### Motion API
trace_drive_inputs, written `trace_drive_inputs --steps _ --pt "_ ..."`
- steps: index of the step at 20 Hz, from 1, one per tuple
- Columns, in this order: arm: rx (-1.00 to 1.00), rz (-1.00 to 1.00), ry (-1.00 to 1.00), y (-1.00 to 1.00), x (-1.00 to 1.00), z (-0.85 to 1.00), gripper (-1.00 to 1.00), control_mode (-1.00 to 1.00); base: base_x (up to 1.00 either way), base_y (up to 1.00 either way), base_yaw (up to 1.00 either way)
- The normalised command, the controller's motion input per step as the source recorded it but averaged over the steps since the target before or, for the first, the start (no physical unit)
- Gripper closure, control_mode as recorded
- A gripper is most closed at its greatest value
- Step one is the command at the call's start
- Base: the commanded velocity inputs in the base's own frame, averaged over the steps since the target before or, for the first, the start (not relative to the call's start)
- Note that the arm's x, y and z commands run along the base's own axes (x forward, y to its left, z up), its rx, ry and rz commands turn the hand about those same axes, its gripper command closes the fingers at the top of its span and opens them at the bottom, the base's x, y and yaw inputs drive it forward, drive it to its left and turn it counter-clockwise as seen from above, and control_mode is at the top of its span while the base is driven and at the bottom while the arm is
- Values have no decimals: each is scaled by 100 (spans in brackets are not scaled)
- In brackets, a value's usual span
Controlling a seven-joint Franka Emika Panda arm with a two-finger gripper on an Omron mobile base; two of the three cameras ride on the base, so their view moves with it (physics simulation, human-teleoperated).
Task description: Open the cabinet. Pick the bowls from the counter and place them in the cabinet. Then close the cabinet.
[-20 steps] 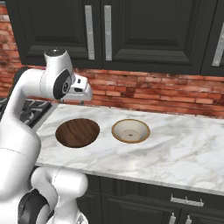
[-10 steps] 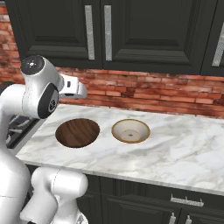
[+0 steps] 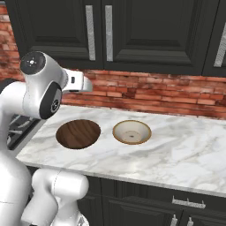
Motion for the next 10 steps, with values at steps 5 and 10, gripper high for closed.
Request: trace_drive_inputs --steps 5,10 --pt "-1 0 -1 -2 1 53 -100 -100 0 0 0" --pt "-6 0 -17 0 7 39 -100 -100 0 0 0"
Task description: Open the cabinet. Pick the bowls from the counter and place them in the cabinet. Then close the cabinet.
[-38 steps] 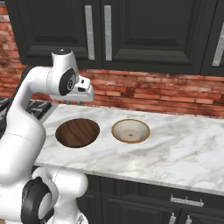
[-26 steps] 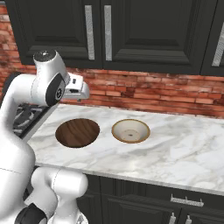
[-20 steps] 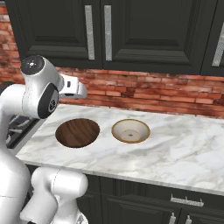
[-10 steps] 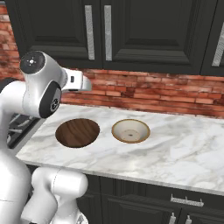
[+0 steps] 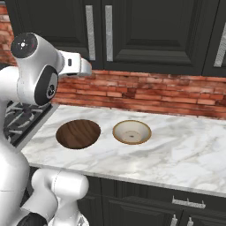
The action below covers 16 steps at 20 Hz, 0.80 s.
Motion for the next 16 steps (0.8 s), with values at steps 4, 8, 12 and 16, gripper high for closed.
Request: trace_drive_inputs --steps 4,8,12,16 --pt "0 0 -6 0 27 8 -100 -100 0 0 0" --pt "0 0 -7 1 40 0 -100 -100 0 0 0" --pt "0 2 -2 0 36 5 -100 -100 0 0 0" --pt "0 2 -4 -8 24 17 -100 -100 0 0 0"
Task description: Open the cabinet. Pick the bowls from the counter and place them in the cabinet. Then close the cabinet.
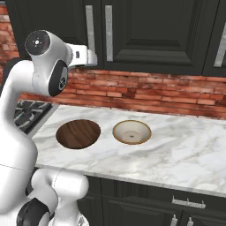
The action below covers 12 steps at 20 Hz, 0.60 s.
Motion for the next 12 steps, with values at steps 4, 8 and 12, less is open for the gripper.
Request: trace_drive_inputs --steps 4,8,12 --pt "0 0 -7 -9 24 16 -100 -100 0 0 0" --pt "0 0 -8 -8 23 15 -100 -100 0 0 0" --pt "0 1 -3 0 22 1 -100 -100 0 0 0"
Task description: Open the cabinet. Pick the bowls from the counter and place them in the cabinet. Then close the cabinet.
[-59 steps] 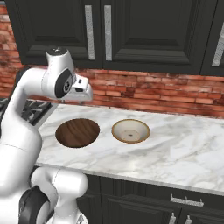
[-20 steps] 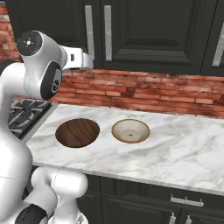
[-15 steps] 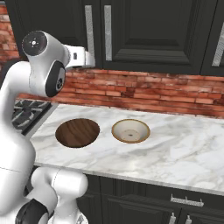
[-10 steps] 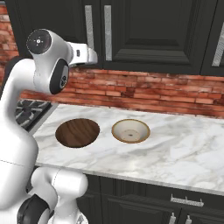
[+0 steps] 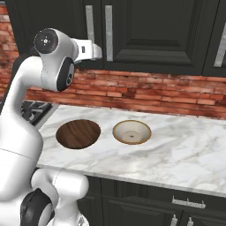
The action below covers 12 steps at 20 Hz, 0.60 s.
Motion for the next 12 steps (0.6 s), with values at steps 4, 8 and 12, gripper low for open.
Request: trace_drive_inputs --steps 4,8,12 --pt "0 0 0 0 30 0 -100 -100 0 0 0" --pt "0 0 0 0 39 0 -100 -100 0 0 0" --pt "0 0 -1 0 40 0 -100 -100 0 0 0"
